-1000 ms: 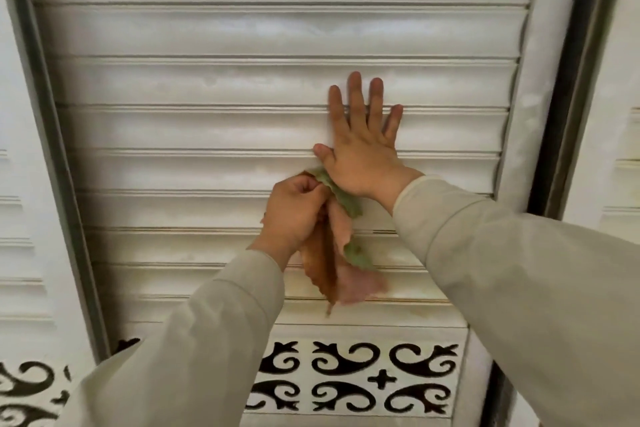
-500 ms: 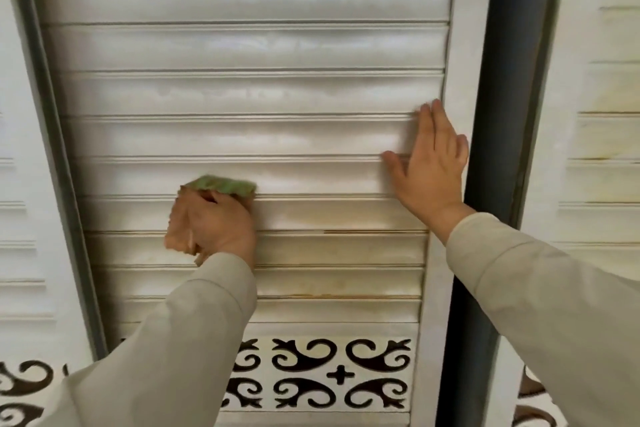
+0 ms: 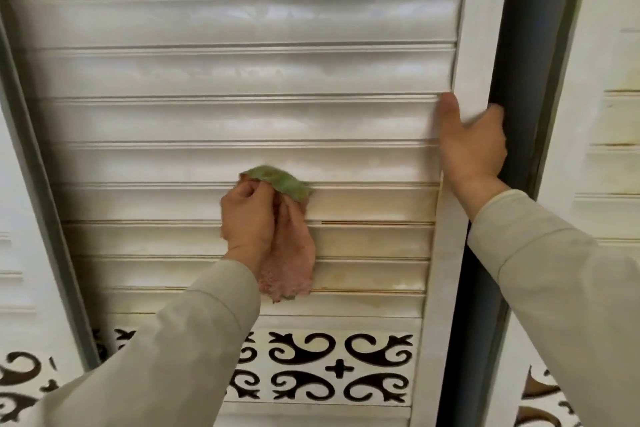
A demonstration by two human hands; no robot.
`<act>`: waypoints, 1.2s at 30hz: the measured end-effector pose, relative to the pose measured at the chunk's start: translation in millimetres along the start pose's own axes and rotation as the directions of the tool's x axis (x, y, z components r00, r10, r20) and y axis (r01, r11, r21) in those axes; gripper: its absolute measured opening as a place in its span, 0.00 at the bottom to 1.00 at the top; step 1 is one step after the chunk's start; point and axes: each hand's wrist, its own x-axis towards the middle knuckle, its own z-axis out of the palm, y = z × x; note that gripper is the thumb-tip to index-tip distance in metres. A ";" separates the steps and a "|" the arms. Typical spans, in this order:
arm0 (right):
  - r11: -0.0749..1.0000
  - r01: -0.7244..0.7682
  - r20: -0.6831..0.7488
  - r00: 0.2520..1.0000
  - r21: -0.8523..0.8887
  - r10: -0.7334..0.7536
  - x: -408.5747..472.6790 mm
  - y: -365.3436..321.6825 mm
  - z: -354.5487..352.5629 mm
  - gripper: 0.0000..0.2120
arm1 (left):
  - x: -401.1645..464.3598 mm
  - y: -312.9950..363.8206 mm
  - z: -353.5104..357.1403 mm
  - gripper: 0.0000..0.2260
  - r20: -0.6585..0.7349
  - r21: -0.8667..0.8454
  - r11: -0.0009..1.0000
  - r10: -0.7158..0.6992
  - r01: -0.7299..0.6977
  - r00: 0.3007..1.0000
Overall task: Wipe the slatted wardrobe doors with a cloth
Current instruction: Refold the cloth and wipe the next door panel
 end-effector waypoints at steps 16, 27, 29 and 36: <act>0.987 -0.015 0.169 0.986 0.158 -0.012 8.3 -0.4 -13.4 0.28 | -72.1 11.6 125.3 0.07 0.416 0.148 0.980 0.063 -0.136 0.907; 0.964 -0.161 0.343 0.936 0.213 0.081 15.1 5.2 -18.5 0.29 | -85.6 24.2 151.9 0.05 0.353 -0.118 0.985 0.162 -0.128 0.922; 0.960 -0.186 0.371 0.924 0.209 0.098 16.3 6.5 -20.0 0.29 | -92.1 10.4 149.7 0.04 0.355 -0.141 0.985 0.141 -0.097 0.924; 0.964 -0.199 0.379 0.918 0.176 0.120 13.2 6.6 -22.4 0.32 | -95.7 -22.0 141.9 0.04 0.401 -0.003 0.988 0.143 -0.155 0.905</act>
